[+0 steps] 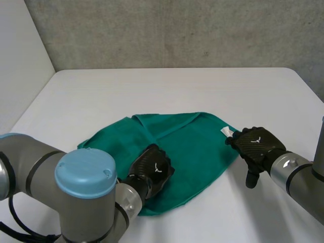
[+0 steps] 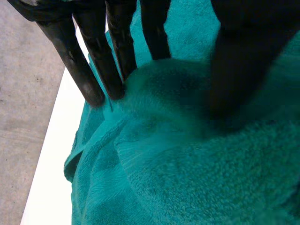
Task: Fold the towel.
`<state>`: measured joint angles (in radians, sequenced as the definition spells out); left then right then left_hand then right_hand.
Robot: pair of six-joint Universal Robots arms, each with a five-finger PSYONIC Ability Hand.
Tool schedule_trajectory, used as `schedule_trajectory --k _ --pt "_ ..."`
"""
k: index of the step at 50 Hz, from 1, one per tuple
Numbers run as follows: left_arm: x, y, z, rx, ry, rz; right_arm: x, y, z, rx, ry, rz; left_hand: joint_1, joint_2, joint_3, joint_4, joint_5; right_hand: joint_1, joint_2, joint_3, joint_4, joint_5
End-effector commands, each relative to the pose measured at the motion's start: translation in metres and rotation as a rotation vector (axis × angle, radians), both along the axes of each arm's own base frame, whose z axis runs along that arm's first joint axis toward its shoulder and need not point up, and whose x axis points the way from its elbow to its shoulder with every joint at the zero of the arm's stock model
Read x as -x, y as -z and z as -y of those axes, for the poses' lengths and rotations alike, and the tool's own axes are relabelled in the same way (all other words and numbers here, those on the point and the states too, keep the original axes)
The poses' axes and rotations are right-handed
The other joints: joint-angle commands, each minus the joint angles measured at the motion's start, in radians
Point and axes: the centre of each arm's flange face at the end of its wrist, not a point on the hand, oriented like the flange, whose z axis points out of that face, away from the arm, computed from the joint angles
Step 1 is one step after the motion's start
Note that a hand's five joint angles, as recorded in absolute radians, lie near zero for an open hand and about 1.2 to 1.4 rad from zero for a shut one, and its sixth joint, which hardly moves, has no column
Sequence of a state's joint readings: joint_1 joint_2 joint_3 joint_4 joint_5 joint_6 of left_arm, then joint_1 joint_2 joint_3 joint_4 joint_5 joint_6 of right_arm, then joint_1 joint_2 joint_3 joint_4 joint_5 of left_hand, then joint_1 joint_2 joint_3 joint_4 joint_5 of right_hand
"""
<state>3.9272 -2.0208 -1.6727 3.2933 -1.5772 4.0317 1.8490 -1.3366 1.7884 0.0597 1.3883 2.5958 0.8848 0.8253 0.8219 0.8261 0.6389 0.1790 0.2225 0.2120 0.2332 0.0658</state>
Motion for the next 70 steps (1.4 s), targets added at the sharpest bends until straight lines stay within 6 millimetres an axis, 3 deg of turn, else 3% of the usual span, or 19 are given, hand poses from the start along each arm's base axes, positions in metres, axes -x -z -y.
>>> schedule_trajectory --k 1,7,9,18,26,31,34,45,46,47,48,52,54,55,56,60,64,69,70 --pt "0.002 -0.020 0.017 0.071 -0.080 -0.037 0.005 -0.004 0.008 0.009 0.043 0.041 0.511 0.571 0.574 0.570 0.583 -0.005 -0.048 -0.037 -0.059 -0.066" --pt "-0.002 -0.086 0.031 0.233 -0.181 -0.194 0.009 -0.012 0.022 0.020 0.104 0.118 0.511 0.571 0.574 0.570 0.583 -0.005 -0.048 -0.037 -0.059 -0.066" --pt "-0.002 -0.099 0.033 0.267 -0.186 -0.237 0.009 -0.017 0.026 0.024 0.123 0.158 0.511 0.571 0.574 0.570 0.583 -0.005 -0.048 -0.037 -0.059 -0.066" --pt "-0.016 -0.192 0.023 0.445 -0.210 -0.548 -0.005 -0.026 0.030 -0.051 0.099 0.354 0.511 0.571 0.574 0.570 0.583 -0.005 -0.048 -0.037 -0.059 -0.066" --pt "-0.034 -0.226 0.023 0.461 -0.248 -0.706 -0.020 -0.021 0.036 -0.194 0.032 0.537 0.511 0.571 0.574 0.570 0.583 -0.005 -0.048 -0.037 -0.059 -0.066" --pt "-0.038 -0.233 0.021 0.463 -0.251 -0.739 -0.030 -0.005 0.042 -0.256 0.034 0.549 0.511 0.571 0.574 0.570 0.583 -0.005 -0.048 -0.037 -0.059 -0.066" --pt "-0.039 -0.235 0.020 0.460 -0.250 -0.750 -0.046 0.006 0.038 -0.298 0.001 0.536 0.511 0.571 0.574 0.570 0.583 -0.005 -0.048 -0.037 -0.059 -0.066" --pt "-0.047 -0.245 0.023 0.452 -0.267 -0.820 -0.062 0.051 0.039 -0.453 0.044 0.473 0.511 0.571 0.574 0.570 0.583 -0.005 -0.048 -0.037 -0.059 -0.066" --pt "-0.049 -0.246 0.025 0.447 -0.274 -0.836 -0.062 0.051 0.040 -0.450 0.047 0.473 0.511 0.571 0.574 0.570 0.583 0.116 0.072 0.083 0.062 0.055" --pt "-0.053 -0.248 0.028 0.445 -0.286 -0.854 -0.061 0.053 0.043 -0.439 0.067 0.469 0.511 0.571 0.574 0.570 0.583 0.606 0.562 0.573 0.551 0.544" --pt "-0.055 -0.248 0.031 0.445 -0.294 -0.859 -0.057 0.050 0.050 -0.407 0.102 0.466 0.511 0.571 0.574 0.570 0.583 1.154 1.111 1.121 1.100 1.093" --pt "-0.065 -0.248 0.044 0.442 -0.338 -0.879 -0.046 0.033 0.066 -0.273 0.192 0.446 0.511 0.571 0.574 0.570 0.583 1.217 1.174 1.184 1.163 1.156" --pt "-0.072 -0.244 0.054 0.436 -0.371 -0.876 -0.038 -0.007 0.075 -0.108 0.218 0.458 0.511 0.571 0.574 0.570 0.583 1.217 1.174 1.184 1.163 1.156" --pt "-0.074 -0.243 0.056 0.431 -0.382 -0.875 -0.038 -0.007 0.075 -0.107 0.218 0.458 0.511 0.571 0.574 0.570 0.583 1.217 1.174 1.184 1.163 1.156" --pt "-0.076 -0.242 0.059 0.429 -0.391 -0.877 -0.032 -0.054 0.070 0.055 0.178 0.430 0.511 0.571 0.574 0.570 0.583 1.217 1.174 1.184 1.163 1.156" --pt "-0.081 -0.222 0.067 0.366 -0.428 -0.854 -0.025 -0.113 0.051 0.276 0.084 0.304 0.511 0.571 0.574 0.570 0.583 1.217 1.174 1.184 1.163 1.156" --pt "-0.087 -0.194 0.073 0.281 -0.480 -0.801 -0.018 -0.137 0.027 0.352 0.015 0.102 0.511 0.571 0.574 0.570 0.583 1.217 1.174 1.184 1.163 1.156" --pt "-0.096 -0.146 0.080 0.146 -0.535 -0.712 -0.012 -0.131 0.006 0.285 -0.049 -0.095 0.511 0.571 0.574 0.570 0.583 1.217 1.174 1.184 1.163 1.156" --pt "-0.096 -0.146 0.080 0.146 -0.535 -0.712 -0.011 -0.125 0.000 0.248 -0.067 -0.152 0.511 0.571 0.574 0.570 0.583 1.217 1.174 1.184 1.163 1.156"
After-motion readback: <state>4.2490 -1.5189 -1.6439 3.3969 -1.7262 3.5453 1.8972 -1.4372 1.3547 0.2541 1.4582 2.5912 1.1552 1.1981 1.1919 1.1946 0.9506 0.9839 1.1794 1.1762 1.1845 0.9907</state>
